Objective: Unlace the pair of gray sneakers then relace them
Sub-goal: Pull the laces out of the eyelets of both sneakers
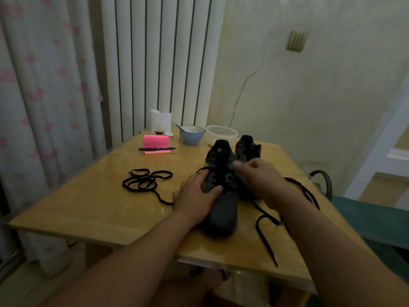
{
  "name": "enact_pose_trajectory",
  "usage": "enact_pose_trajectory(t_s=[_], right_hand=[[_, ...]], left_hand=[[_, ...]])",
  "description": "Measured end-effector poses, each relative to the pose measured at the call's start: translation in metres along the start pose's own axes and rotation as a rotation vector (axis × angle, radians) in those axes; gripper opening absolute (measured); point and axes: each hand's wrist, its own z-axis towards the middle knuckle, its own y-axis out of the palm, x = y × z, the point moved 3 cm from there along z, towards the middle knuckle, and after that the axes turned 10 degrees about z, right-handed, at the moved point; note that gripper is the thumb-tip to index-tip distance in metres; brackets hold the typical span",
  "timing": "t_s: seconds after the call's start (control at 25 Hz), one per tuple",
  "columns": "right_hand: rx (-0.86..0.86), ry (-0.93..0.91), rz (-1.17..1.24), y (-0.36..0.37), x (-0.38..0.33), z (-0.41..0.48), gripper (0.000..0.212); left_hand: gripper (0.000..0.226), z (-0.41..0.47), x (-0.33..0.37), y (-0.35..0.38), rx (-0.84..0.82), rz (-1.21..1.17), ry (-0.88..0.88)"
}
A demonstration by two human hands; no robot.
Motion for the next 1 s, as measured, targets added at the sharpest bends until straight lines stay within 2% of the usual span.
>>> enact_pose_trajectory(t_s=[0.04, 0.08, 0.12, 0.16, 0.28, 0.44, 0.48, 0.52, 0.56, 0.68, 0.72, 0.76, 0.8, 0.96, 1.0], right_hand=[[-0.032, -0.022, -0.306, 0.006, 0.006, 0.005, 0.038], [-0.083, -0.058, -0.493, 0.011, 0.01, 0.009, 0.039], [-0.11, -0.091, -0.545, 0.015, 0.009, 0.011, 0.037], [-0.123, -0.101, -0.491, 0.014, 0.007, 0.012, 0.035], [-0.105, -0.105, -0.032, 0.006, 0.01, 0.005, 0.033], [-0.075, 0.006, 1.041, -0.004, 0.01, -0.003, 0.03], [-0.039, 0.041, 1.2, -0.007, 0.01, -0.001, 0.033], [-0.015, 0.082, 1.207, -0.008, 0.01, 0.003, 0.035], [-0.004, 0.114, 1.003, -0.008, 0.012, 0.008, 0.033], [-0.091, 0.033, -0.254, 0.003, 0.016, 0.011, 0.042], [-0.137, -0.033, -0.462, 0.01, 0.015, 0.012, 0.041], [-0.162, -0.067, -0.493, 0.014, 0.014, 0.013, 0.037], [-0.178, -0.081, -0.419, 0.014, 0.011, 0.013, 0.034], [-0.144, 0.005, 0.281, -0.014, -0.001, -0.003, 0.023], [-0.13, -0.008, 0.376, -0.022, -0.004, -0.007, 0.022]], left_hand=[[0.071, -0.001, 0.0, -0.001, 0.004, 0.003, 0.004], [0.071, -0.002, 0.0, -0.001, 0.006, 0.001, 0.006], [0.071, -0.001, 0.0, 0.0, 0.009, -0.002, 0.008], [0.071, -0.001, 0.0, 0.0, 0.014, -0.002, 0.01], [0.07, -0.001, -0.001, 0.001, 0.02, -0.002, 0.014], [0.075, 0.0, -0.001, 0.0, 0.009, -0.037, 0.019], [0.075, -0.001, -0.002, 0.001, 0.006, -0.042, 0.018], [0.075, -0.002, -0.002, 0.0, 0.003, -0.046, 0.017], [0.075, -0.001, -0.002, 0.0, 0.004, -0.05, 0.018], [0.075, -0.003, 0.0, -0.001, 0.018, -0.046, 0.022], [0.075, -0.003, 0.0, -0.001, 0.016, -0.047, 0.02], [0.075, -0.003, -0.001, -0.002, 0.016, -0.047, 0.02], [0.075, -0.003, -0.001, -0.001, 0.021, -0.042, 0.023], [0.076, -0.001, 0.0, -0.002, 0.016, -0.054, 0.014], [0.076, -0.001, 0.001, -0.002, 0.019, -0.062, 0.01]])
